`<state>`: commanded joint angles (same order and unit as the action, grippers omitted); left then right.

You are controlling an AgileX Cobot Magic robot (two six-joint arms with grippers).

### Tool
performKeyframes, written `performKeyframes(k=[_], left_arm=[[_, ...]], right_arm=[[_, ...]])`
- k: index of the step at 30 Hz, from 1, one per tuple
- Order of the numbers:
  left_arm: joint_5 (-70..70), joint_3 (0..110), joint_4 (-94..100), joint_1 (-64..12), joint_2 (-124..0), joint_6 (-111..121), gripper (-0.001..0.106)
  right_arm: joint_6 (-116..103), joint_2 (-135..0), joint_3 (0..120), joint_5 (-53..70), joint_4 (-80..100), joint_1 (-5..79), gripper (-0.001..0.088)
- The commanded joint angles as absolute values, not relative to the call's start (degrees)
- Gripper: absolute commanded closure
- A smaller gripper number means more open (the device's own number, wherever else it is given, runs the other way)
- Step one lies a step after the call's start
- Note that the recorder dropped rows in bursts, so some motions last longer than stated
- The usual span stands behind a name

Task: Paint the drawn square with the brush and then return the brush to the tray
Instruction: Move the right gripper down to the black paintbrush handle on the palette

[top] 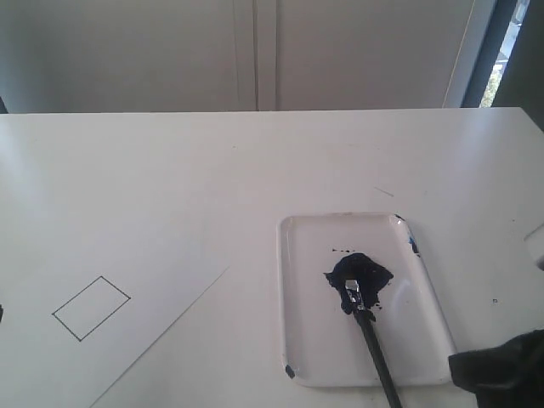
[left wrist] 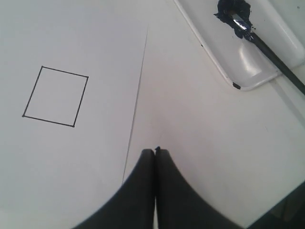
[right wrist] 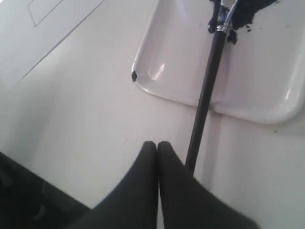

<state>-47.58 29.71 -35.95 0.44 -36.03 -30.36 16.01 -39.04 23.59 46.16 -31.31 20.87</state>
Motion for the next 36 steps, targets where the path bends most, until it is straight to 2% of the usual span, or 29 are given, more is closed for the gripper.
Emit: performKeyframes(k=[3,8,11,15,21,24,28,36], left_arm=[[-47.18,29.28,-35.95,0.44,-36.03,-30.36,0.105],[-47.18,29.28,-35.95,0.44,-36.03,-30.36,0.105],[-47.18,29.28,-35.95,0.44,-36.03,-30.36,0.105],[-46.52,29.3,-35.95,0.44,-36.03,-30.36,0.105],[-46.52,29.3,-35.95,0.44,-36.03,-30.36,0.105],[-46.52,29.3,-35.95,0.44,-36.03,-30.36,0.105],[-46.52,29.3,-35.95,0.44,-36.03,-30.36,0.105],[-46.52,29.3,-35.95,0.44,-36.03,-30.36,0.105]], right_arm=[[16.71,-40.28,24.82,41.05,-27.97,21.14,0.0868],[25.12,-45.97,37.31,40.26,-23.22,21.14,0.0868],[23.69,-52.8,45.21,47.29,-17.82,21.14,0.0868],[15.87,-64.16,46.64,59.89,-14.83,21.14,0.0868],[16.13,-74.57,46.64,66.89,-22.86,21.14,0.0868],[25.36,-77.65,46.64,69.44,-31.65,21.47,0.0868],[26.12,-78.31,45.94,63.76,-30.33,25.14,0.0868],[9.18,-77.7,40.55,47.96,-11.22,37.3,0.0868]])
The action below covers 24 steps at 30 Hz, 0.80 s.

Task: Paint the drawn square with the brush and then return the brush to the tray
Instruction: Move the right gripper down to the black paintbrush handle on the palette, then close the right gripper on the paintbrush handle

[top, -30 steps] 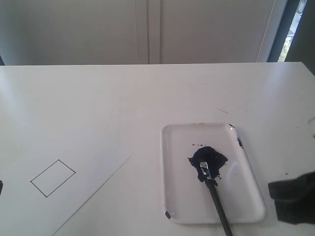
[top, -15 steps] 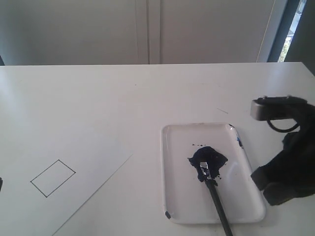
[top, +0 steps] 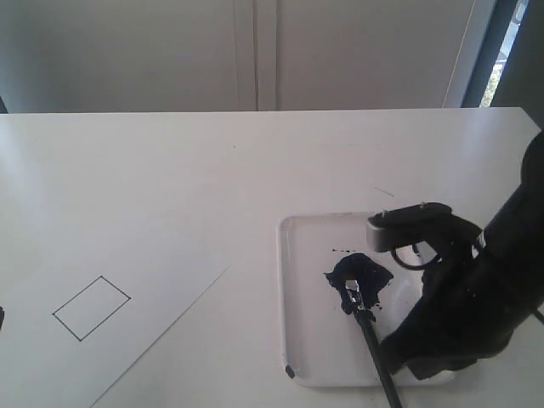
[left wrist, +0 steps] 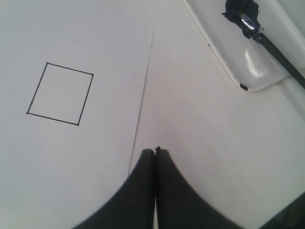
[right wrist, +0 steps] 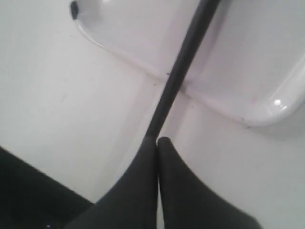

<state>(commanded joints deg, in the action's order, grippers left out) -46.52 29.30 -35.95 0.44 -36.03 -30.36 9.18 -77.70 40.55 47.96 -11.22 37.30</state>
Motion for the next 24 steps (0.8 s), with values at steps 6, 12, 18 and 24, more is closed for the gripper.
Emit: performKeyframes(k=[6,12,18,24], left_arm=[[-46.26,29.3,-35.95,0.44,-36.03,-30.36,0.105],[-45.87,29.3,-35.95,0.44,-36.03,-30.36,0.105],[-45.78,29.3,-35.95,0.44,-36.03,-30.36,0.105],[-45.62,29.3,-35.95,0.44,-36.03,-30.36,0.105]], right_arm=[[3.85,-73.61,37.71,41.74,-10.82,41.25,0.0868],[2.35,-73.59,37.58,46.64,-10.82,41.25,0.0867],[2.35,-74.22,36.76,46.15,-12.6,41.25,0.067],[2.2,-75.95,34.77,45.59,-13.61,41.25,0.0429]])
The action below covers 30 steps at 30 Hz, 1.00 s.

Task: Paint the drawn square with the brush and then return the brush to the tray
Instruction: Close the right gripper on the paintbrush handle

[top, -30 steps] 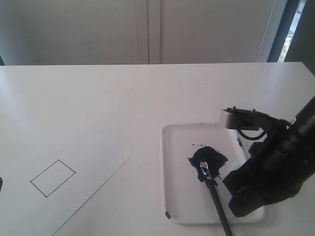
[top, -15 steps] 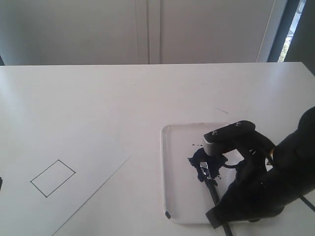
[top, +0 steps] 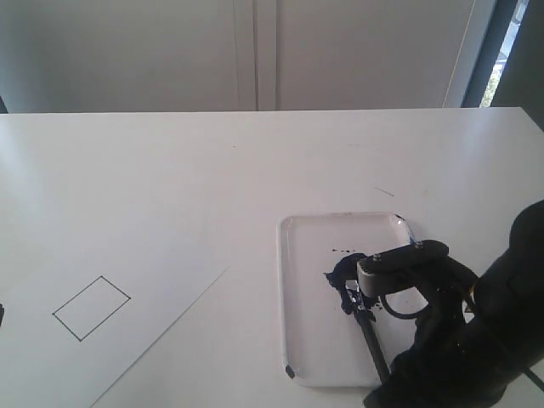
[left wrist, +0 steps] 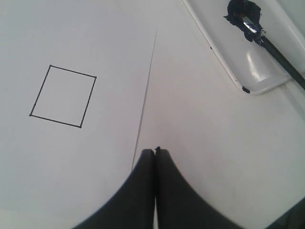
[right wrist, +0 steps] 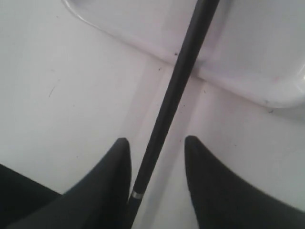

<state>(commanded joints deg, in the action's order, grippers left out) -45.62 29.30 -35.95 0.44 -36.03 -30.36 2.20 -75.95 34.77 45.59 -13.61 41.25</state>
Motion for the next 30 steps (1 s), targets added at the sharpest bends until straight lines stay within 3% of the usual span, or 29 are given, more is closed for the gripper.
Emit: performKeyframes(k=[19,30], left_arm=[[-45.5,29.3,-35.95,0.44,-36.03,-30.36,0.105],[-45.49,29.3,-35.95,0.44,-36.03,-30.36,0.105]], right_arm=[[-0.73,-81.62,32.55,39.06,-17.58,41.89,0.0437],[-19.02,-81.74,32.55,36.35,-4.43,48.96,0.0478]])
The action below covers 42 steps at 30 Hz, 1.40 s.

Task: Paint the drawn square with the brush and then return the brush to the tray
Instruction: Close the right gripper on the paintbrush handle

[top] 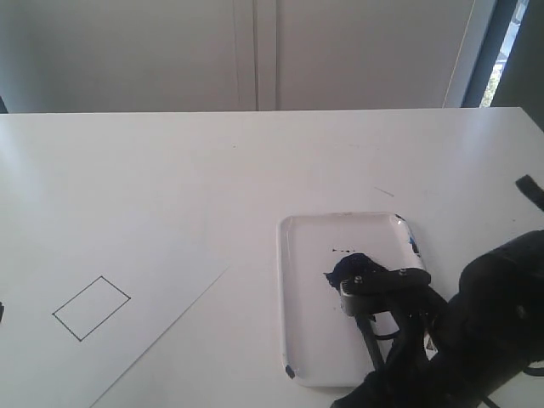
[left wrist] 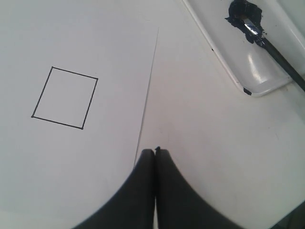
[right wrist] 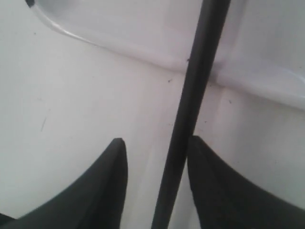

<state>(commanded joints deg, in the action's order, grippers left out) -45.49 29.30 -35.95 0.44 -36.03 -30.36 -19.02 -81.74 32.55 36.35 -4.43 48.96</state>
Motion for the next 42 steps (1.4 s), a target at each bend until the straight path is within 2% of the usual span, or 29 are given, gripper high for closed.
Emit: performKeyframes(k=[9,19,26,27,31,33,42], left_arm=[[-45.46,29.3,-35.95,0.44,-36.03,-30.36,0.105],[-45.46,29.3,-35.95,0.44,-36.03,-30.36,0.105],[-45.6,29.3,-35.95,0.44,-36.03,-30.36,0.105],[-45.6,29.3,-35.95,0.44,-36.03,-30.36,0.105],[-45.6,29.3,-35.95,0.44,-36.03,-30.36,0.105],[-45.6,29.3,-35.95,0.44,-36.03,-30.36,0.105],[-45.71,29.3,-35.95,0.44,-36.03,-30.36,0.105]], right_arm=[[-26.09,-81.74,32.55,38.42,-0.34,50.31,0.0478],[-37.33,-81.85,32.4,35.05,1.73,55.52,0.0478],[-42.21,-82.46,26.6,29.29,3.17,56.07,0.0481],[-42.21,-82.46,26.45,29.14,3.17,56.07,0.0499],[-41.78,-82.46,26.45,27.67,3.22,56.07,0.0781],[-40.77,-82.46,26.45,26.59,3.32,56.07,0.0868],[-40.32,-80.51,26.45,28.33,3.45,56.07,0.0868]])
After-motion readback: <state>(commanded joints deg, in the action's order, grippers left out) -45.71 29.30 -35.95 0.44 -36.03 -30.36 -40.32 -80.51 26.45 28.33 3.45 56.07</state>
